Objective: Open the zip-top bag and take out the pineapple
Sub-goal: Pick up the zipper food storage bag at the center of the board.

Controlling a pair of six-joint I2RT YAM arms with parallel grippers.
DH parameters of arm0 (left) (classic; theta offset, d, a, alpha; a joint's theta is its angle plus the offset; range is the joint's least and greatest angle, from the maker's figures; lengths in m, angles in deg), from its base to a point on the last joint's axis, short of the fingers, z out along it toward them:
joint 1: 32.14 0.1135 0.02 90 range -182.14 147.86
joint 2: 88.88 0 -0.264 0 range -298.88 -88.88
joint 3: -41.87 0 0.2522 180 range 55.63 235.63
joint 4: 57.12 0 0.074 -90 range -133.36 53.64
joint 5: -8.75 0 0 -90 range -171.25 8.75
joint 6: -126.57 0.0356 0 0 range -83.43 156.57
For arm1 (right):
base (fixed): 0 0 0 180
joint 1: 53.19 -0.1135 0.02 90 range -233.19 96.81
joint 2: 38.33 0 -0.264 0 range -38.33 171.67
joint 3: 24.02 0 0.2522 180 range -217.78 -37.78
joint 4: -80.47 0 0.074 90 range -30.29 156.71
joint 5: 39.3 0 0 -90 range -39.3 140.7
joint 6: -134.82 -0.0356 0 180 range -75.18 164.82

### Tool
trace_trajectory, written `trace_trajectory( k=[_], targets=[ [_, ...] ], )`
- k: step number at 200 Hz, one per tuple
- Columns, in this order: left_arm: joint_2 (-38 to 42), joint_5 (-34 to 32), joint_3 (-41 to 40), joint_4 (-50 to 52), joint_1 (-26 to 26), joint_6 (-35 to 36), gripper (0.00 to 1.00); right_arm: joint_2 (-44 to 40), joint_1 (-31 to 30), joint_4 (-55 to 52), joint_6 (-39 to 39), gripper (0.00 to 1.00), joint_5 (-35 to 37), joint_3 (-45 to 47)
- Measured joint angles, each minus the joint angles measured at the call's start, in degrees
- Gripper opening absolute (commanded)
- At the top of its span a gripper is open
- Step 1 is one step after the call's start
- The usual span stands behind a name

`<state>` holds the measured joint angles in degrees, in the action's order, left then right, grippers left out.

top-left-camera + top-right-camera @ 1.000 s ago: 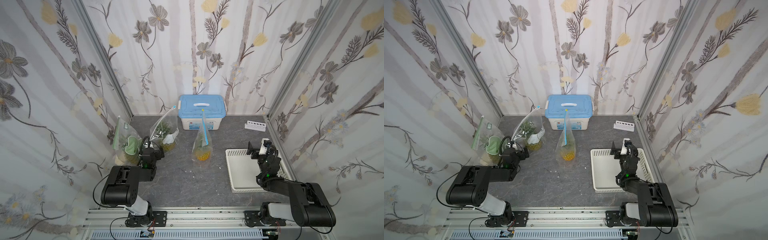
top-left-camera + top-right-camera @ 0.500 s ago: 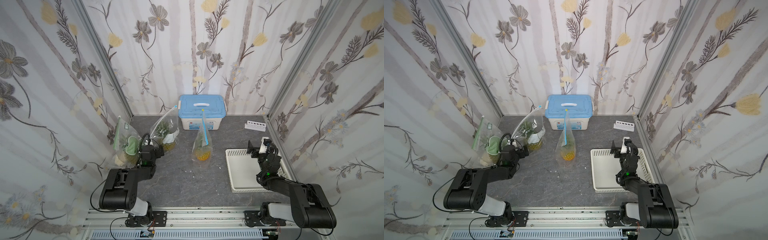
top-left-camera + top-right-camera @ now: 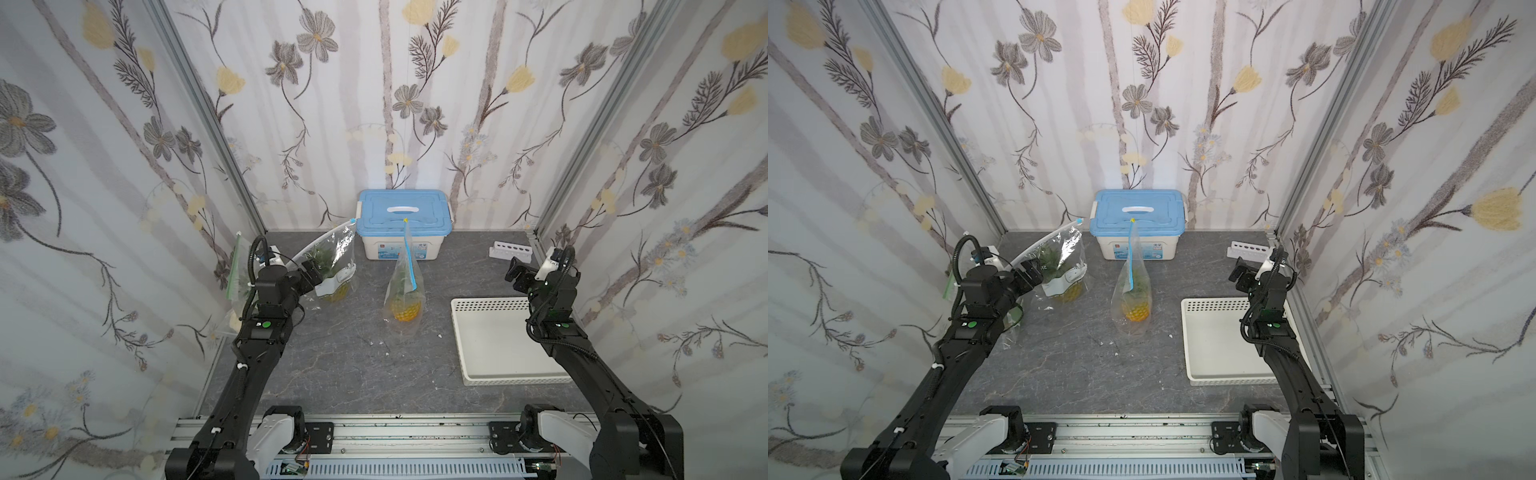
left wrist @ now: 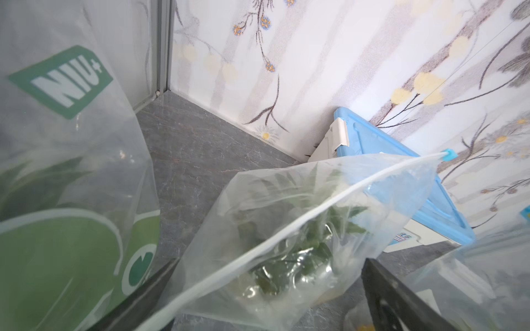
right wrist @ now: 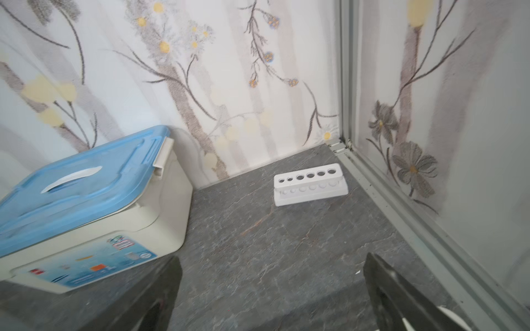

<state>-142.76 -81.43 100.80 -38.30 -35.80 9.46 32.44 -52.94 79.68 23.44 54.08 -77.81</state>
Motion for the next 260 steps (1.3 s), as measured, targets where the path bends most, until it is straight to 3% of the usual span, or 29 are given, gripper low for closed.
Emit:
trace_trajectory(
  k=[20,56,84,110,143,180,208,234,260],
  targets=[
    [5.01,-0.2,2.38,5.6,-2.4,-0.09,1.0,1.29,-4.37,-12.76,-1.51,1.0,-2.58,-11.74],
    [8.76,-1.7,7.26,11.89,-3.39,0.35,1.0,7.72,-23.34,-31.89,-2.1,1.0,0.0,-35.52],
    [7.87,-1.49,8.55,15.52,-4.15,1.22,1.0,10.25,-33.18,-40.74,-4.04,1.0,2.84,-42.86],
    [8.68,-1.51,8.07,17.64,-4.92,1.22,1.0,14.08,-37.33,-43.89,-5.53,0.96,2.78,-47.56],
    [10.36,-1.44,5.64,17.86,-6.05,0.94,1.0,24.74,-39.15,-45.51,-5.75,0.79,1.73,-56.59],
    [10.45,-1.03,4.09,17.84,-6.86,0.55,1.0,36.54,-39.56,-47.3,-5.7,0.68,-0.61,-66.16],
    [10.45,-0.7,3.89,17.68,-6.99,0.52,1.0,44.19,-39.5,-50.01,-5.25,0.47,-0.83,-73.4],
    [10.64,0.0,3.89,17.46,-7.15,0.55,1.0,47.69,-39.39,-52.83,-5.16,0.16,-0.81,-75.91],
    [11.52,0.0,3.74,17.27,-7.19,0.55,1.0,48.28,-39.28,-54.9,-5.07,0.0,-0.61,-76.08]
  ],
)
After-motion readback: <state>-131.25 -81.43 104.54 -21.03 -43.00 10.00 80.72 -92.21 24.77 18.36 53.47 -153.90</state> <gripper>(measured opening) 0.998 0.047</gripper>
